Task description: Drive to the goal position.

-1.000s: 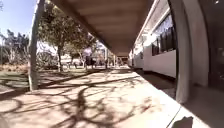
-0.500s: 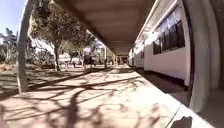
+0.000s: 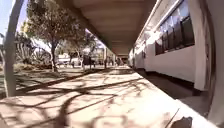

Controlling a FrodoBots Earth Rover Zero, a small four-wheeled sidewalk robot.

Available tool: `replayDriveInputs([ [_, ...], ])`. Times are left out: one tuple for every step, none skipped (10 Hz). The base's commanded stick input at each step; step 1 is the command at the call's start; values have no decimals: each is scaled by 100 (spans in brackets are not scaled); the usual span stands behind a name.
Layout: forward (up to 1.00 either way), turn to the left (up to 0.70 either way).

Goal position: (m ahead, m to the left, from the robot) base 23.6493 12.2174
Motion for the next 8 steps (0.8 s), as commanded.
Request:
replayDriveInputs([
  [70,0],
  [70,0],
  [70,0],
  [70,0],
  [70,0],
  [70,0],
  [70,0],
  [70,0],
])
